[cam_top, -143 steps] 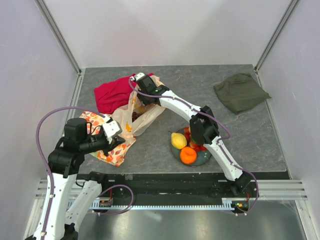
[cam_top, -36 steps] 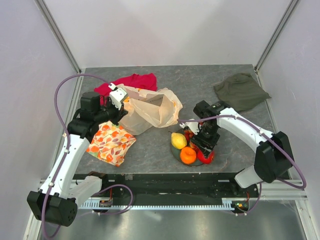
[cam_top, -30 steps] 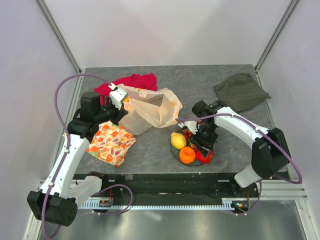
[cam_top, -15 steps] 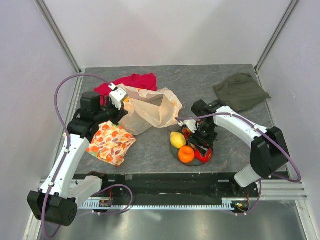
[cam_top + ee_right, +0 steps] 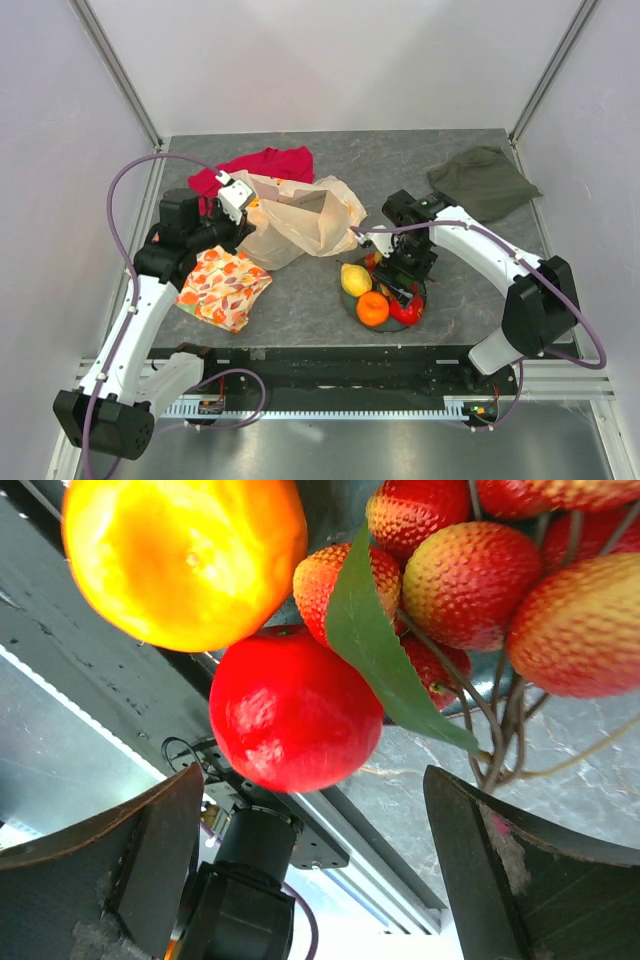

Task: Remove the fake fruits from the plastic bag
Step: Place the fake fruit on the plate, then adjust the plastic bag at the center of the board.

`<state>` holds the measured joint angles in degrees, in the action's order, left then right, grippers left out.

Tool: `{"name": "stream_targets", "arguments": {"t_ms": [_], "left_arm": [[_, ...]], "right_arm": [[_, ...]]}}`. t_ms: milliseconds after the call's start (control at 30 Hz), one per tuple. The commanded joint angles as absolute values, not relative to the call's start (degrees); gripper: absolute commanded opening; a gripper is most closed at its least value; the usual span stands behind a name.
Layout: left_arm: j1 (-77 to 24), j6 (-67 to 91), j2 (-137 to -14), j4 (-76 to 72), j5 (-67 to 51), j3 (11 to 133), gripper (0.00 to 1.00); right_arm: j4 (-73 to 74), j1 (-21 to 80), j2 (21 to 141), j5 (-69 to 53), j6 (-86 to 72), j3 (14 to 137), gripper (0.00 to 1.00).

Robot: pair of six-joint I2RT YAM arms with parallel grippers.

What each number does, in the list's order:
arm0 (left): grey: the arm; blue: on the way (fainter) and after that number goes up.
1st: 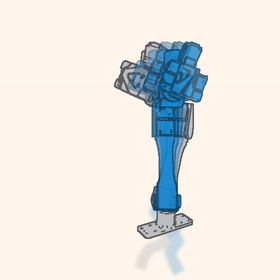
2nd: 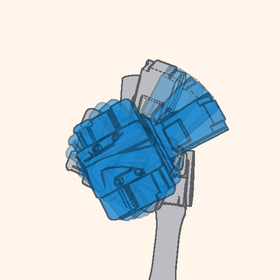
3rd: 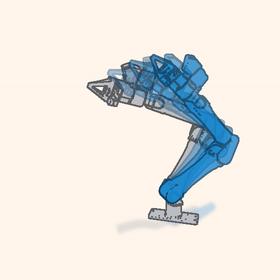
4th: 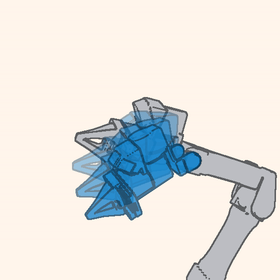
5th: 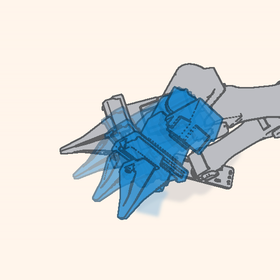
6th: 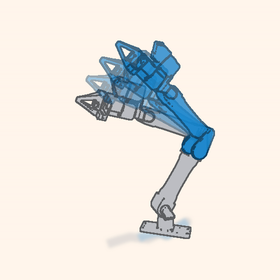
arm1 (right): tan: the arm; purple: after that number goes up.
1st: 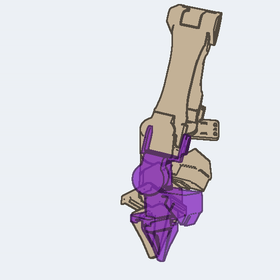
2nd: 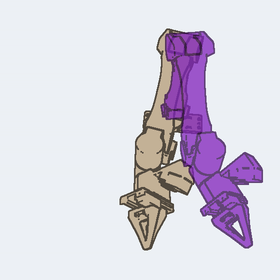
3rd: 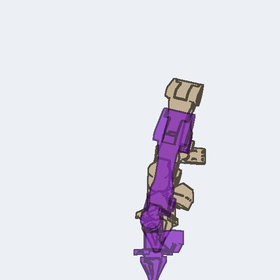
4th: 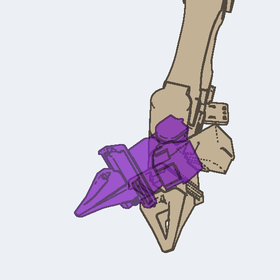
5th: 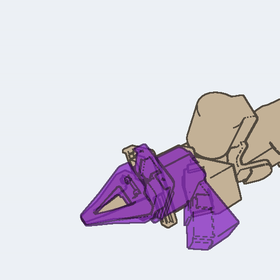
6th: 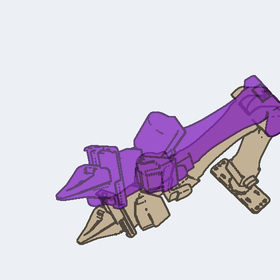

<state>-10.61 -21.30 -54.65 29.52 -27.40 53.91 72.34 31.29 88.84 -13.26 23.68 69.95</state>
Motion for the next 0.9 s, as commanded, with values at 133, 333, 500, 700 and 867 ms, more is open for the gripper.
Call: {"name": "stream_targets", "arguments": {"t_ms": [133,333,500,700,867], "left_arm": [[-10.5,-21.4,-52.3,27.3,-30.6,53.4,0.02],[-10.7,-23.6,-50.9,40.9,-36.5,62.0,0.02],[-11.7,-28.6,-50.8,55.0,-39.1,66.7,0.01],[-11.9,-25.9,-52.7,63.4,-39.5,73.9,0.02],[-11.9,-25.4,-52.1,65.7,-39.6,76.8,0.02]], "right_arm": [[83.7,31.4,81.2,-13.0,31.5,80.4,0.98],[80.0,31.4,75.5,-17.9,41.3,102.5,0.98],[56.5,31.4,76.2,-27.8,29.0,98.9,0.97],[44.7,35.3,87.0,-36.7,22.1,95.9,0.70],[41.5,39.5,97.2,-31.7,20.4,95.9,0.67]]}}
